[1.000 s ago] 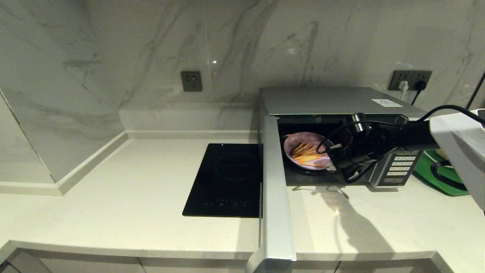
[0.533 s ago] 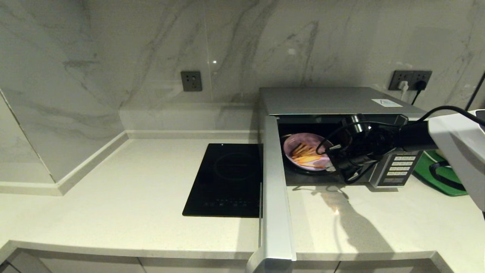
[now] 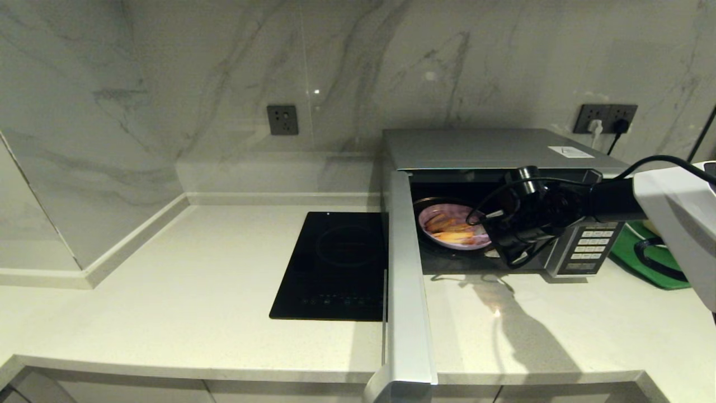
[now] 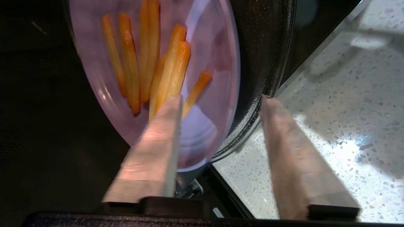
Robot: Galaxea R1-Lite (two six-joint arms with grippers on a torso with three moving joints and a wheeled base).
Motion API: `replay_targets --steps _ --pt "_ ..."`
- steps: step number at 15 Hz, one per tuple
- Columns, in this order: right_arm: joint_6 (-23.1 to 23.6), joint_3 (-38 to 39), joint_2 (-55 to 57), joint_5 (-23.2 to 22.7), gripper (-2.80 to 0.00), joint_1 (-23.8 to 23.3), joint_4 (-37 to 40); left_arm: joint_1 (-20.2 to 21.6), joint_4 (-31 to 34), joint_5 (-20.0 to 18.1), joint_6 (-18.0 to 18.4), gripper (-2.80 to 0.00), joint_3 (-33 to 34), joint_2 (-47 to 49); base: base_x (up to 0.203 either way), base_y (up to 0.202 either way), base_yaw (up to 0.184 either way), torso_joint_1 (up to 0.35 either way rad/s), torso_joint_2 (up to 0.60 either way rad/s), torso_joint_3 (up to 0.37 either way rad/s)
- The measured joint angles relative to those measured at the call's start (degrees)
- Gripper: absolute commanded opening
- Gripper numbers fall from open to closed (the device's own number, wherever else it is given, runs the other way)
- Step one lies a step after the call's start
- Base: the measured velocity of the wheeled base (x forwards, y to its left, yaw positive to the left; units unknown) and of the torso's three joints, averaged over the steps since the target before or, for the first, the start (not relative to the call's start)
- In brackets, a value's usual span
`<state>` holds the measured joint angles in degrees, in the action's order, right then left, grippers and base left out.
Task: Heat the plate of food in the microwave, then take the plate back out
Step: Close the microwave oven
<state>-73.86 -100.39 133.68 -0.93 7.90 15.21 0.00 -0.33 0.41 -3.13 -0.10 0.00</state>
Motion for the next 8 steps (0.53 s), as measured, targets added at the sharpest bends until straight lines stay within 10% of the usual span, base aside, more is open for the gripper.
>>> replay_targets --steps 8 --pt "0.51 0.01 -3.53 0.93 0.00 0.04 0.41 0.00 0.02 0.02 0.00 -2.80 0.00 0.00 0.000 0.000 0.000 0.000 0.00 0.000"
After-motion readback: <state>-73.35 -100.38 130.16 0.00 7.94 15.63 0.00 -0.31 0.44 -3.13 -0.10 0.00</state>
